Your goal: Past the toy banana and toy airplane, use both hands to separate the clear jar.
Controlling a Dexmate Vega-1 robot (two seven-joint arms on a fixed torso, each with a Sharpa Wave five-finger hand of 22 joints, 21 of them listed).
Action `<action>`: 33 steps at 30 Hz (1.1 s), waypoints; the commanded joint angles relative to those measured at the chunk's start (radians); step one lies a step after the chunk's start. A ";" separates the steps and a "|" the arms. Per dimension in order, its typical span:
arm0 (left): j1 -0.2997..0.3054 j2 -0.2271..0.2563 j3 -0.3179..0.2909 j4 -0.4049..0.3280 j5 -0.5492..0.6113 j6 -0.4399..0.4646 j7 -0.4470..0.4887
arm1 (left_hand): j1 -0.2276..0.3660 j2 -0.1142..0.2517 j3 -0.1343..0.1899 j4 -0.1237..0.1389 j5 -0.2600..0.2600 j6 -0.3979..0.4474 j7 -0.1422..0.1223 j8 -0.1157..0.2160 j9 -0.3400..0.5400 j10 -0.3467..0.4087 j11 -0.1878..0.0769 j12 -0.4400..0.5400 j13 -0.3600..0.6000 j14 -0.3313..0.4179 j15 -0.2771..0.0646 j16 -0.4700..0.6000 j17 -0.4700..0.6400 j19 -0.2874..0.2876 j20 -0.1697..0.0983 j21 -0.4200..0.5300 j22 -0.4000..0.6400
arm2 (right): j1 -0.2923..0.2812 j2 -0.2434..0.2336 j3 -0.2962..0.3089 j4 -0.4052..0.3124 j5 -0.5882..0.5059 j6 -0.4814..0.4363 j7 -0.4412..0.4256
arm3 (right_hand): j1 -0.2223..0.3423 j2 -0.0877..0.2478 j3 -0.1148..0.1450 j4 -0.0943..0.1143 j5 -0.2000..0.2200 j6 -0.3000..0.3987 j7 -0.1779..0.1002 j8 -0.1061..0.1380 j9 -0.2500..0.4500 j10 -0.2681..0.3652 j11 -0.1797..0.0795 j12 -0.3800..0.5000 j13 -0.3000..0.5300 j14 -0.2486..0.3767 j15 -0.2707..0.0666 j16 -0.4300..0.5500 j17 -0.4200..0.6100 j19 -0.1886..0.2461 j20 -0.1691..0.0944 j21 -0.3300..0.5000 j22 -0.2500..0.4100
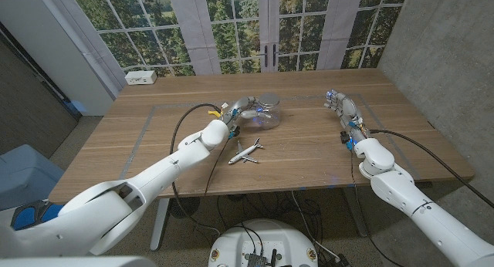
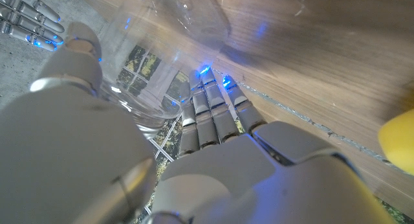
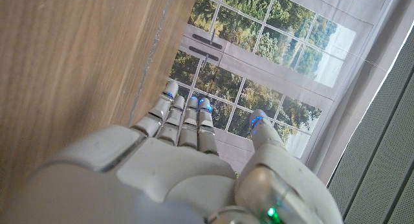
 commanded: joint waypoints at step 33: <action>0.008 -0.006 0.002 -0.006 0.033 -0.073 0.035 | 0.357 0.273 -0.034 0.007 0.008 0.352 -0.215 0.303 -0.009 0.381 -0.256 0.098 0.197 0.041 -0.186 0.027 0.020 0.030 -0.035 0.002 0.005 | 0.027 -0.120 -0.111 -0.509 -0.385 -0.750 -0.313 | 0.001 -0.082 -0.050 0.006 -0.005 -0.082 -0.032 -0.014 0.006 -0.043 -0.022 -0.025 0.013 0.046 0.012 0.010 0.008 0.026 0.083 -0.027 0.012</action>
